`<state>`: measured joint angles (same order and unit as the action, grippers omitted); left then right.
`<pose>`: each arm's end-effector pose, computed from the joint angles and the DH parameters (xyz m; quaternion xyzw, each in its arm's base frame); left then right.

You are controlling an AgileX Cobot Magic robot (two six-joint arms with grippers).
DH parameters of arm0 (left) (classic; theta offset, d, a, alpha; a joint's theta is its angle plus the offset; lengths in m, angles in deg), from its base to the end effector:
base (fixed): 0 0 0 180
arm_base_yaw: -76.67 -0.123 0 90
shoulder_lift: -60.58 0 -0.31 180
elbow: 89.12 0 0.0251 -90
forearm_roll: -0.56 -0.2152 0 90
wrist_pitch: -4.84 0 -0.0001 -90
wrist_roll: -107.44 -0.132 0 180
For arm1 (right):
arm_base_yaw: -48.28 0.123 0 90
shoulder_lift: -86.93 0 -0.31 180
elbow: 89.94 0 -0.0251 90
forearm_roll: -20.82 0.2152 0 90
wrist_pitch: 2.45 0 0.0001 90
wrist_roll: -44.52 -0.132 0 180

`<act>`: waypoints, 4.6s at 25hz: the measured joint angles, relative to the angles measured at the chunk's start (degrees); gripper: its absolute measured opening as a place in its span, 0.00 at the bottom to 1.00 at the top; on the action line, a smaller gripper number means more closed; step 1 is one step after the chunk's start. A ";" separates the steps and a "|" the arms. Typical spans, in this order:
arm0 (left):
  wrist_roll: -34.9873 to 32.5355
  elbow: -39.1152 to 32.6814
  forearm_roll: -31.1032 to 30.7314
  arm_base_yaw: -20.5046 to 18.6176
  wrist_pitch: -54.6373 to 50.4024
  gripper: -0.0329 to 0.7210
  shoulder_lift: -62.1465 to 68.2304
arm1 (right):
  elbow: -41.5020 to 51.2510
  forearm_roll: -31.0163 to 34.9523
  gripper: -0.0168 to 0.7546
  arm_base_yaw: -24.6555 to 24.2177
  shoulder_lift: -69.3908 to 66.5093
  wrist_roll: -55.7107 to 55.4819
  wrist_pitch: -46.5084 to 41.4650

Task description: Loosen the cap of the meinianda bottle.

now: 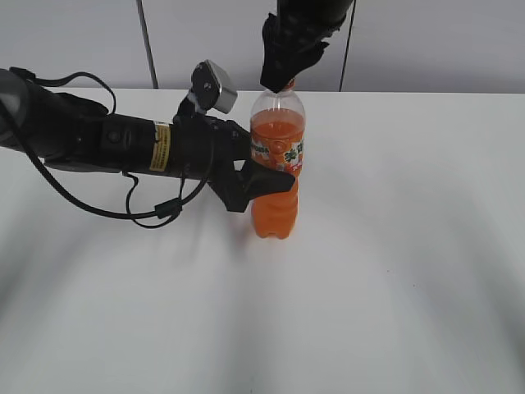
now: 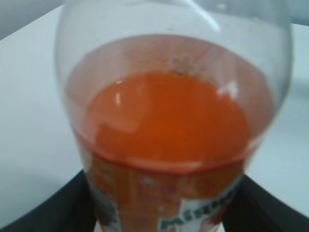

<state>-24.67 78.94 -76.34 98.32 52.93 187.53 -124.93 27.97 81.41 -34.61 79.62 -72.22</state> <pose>0.3565 -0.2444 0.1732 0.4779 0.6840 -0.3447 0.4301 0.3503 0.2470 0.3052 -0.5403 0.8138 0.0582 0.2058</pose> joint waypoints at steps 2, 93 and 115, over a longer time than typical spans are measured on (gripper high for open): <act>0.00 0.00 0.00 0.00 0.00 0.62 0.00 | 0.00 0.12 0.38 0.00 0.00 11.51 0.07; -0.03 0.00 -0.28 0.00 0.22 0.62 0.00 | 40.60 6.00 0.38 -31.64 5.94 -23.50 24.84; -0.03 0.00 -0.28 0.00 0.22 0.62 0.00 | 40.70 6.06 0.38 -31.64 -5.10 -23.38 34.01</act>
<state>-24.70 78.94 -76.62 98.32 53.15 187.53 -84.22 34.02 49.77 -39.71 56.24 -38.21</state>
